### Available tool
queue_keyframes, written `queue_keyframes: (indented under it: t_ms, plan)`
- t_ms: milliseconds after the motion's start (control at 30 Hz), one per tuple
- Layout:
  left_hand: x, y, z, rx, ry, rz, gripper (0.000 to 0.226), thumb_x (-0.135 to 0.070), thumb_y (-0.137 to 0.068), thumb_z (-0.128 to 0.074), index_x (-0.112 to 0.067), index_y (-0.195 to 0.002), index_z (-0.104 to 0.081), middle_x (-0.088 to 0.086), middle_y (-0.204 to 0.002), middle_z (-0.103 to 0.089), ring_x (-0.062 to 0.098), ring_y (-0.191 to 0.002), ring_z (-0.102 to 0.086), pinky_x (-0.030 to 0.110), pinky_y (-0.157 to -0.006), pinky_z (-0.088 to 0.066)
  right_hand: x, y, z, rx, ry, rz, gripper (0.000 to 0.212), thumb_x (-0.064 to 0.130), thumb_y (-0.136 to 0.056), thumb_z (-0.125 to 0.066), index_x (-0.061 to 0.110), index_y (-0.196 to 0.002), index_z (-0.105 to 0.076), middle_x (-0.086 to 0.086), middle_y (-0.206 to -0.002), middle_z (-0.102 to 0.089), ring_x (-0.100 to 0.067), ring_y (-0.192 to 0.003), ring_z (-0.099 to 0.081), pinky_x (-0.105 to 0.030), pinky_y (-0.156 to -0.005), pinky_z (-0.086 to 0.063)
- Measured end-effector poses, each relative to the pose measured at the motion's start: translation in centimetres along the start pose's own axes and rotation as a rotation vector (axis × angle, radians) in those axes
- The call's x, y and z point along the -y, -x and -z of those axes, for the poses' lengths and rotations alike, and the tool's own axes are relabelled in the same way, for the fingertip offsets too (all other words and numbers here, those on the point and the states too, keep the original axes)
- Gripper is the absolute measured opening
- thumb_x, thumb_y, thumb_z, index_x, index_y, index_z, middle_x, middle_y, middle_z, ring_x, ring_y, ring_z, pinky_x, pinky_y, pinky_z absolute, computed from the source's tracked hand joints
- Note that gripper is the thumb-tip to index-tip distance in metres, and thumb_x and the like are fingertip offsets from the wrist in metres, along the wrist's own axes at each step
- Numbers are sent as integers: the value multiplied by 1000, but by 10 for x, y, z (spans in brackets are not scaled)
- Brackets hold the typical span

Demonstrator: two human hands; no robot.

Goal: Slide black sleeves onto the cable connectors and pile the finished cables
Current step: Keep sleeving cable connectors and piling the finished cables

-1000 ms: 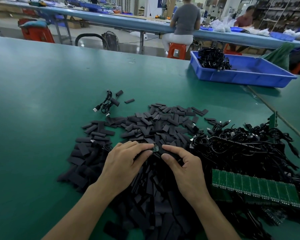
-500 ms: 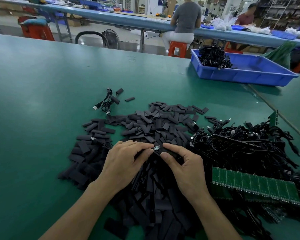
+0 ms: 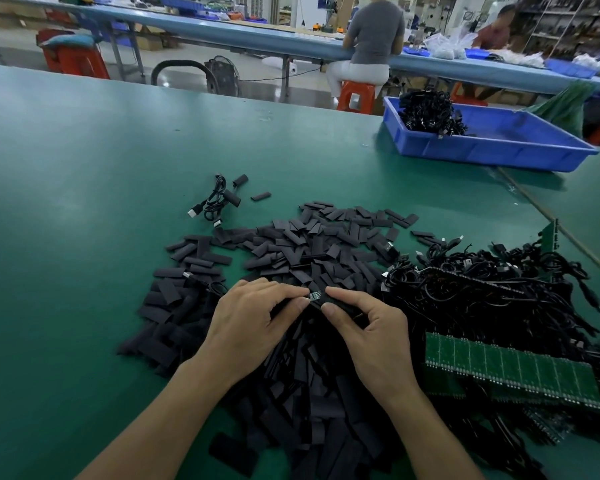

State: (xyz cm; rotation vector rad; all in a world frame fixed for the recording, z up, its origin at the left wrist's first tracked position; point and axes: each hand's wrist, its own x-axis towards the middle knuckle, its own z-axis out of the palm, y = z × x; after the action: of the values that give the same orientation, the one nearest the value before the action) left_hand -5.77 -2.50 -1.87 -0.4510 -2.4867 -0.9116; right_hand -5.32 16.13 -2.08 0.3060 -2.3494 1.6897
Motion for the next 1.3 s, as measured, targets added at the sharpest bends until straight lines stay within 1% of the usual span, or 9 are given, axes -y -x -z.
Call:
queue_keyframes:
  t_ms: [167, 267, 433, 533, 733, 833, 967, 1133, 1300]
  plan:
    - [0, 1, 1, 11, 20, -25, 37, -49, -95, -48, -28, -110, -75, -22, -87, -69, -1, -81, -60, 23, -77, -46, -1, 0, 0, -17, 1, -10, 20, 29, -85, -77, 37, -103, -74, 33, -99, -70, 10, -99, -65, -8, -85, -48]
    - [2, 0, 0, 2, 31, -24, 37, -49, -95, -48, -28, -111, -74, -30, -87, -60, -4, -84, -56, 20, -79, -43, 0, -2, 3, 34, -17, -25, 23, 27, -85, -77, 40, -103, -73, 31, -103, -70, 10, -101, -65, -8, -86, -48]
    - [7, 0, -1, 29, 59, -49, 36, -49, -97, -48, -29, -114, -73, -19, -87, -67, -1, -83, -55, 30, -78, -49, 1, -3, 5, 67, -27, -37, 25, 24, -86, -77, 43, -101, -72, 31, -104, -70, 10, -103, -64, -9, -87, -49]
    - [8, 0, -1, 30, 72, -59, 36, -49, -97, -48, -30, -114, -73, -20, -91, -68, -2, -85, -56, 34, -79, -51, 1, -2, 4, 73, -10, -32, 27, 23, -86, -78, 44, -102, -71, 32, -103, -70, 11, -103, -63, -7, -87, -47]
    - [8, 0, -2, 34, 70, -91, 33, -49, -95, -50, -32, -114, -71, -42, -83, -47, -15, -84, -48, 25, -76, -46, 3, -2, 4, 157, -109, -43, 30, 15, -86, -77, 39, -103, -73, 22, -104, -74, 1, -101, -69, -15, -86, -53]
    - [7, 0, -1, 59, 101, -65, 32, -52, -94, -49, -42, -122, -60, -39, -89, -54, -10, -97, -54, 26, -85, -48, 4, -2, 2, 126, -98, -25, 34, 12, -87, -76, 40, -104, -71, 24, -104, -73, 3, -101, -68, -12, -84, -52]
    - [4, 1, 1, 83, 84, -53, 33, -53, -94, -46, -45, -125, -53, -41, -95, -57, -9, -107, -53, 21, -93, -42, 3, -2, 1, 69, -81, -11, 31, 11, -85, -77, 39, -100, -72, 22, -99, -73, 2, -96, -68, -10, -79, -51]
    - [4, 0, 0, 8, 63, 16, 35, -58, -89, -48, -36, -112, -63, -24, -96, -70, -3, -103, -55, 18, -92, -37, 5, 0, -1, 52, -68, -21, 27, 19, -84, -78, 41, -96, -71, 24, -91, -73, 2, -83, -70, -11, -72, -53]
    - [5, -1, 0, -10, 16, 0, 38, -59, -87, -57, -26, -92, -75, -17, -90, -69, 10, -91, -58, 35, -84, -48, 6, 2, -1, 23, -55, 5, 24, 19, -85, -77, 40, -93, -71, 18, -79, -73, -3, -68, -69, -12, -65, -52]
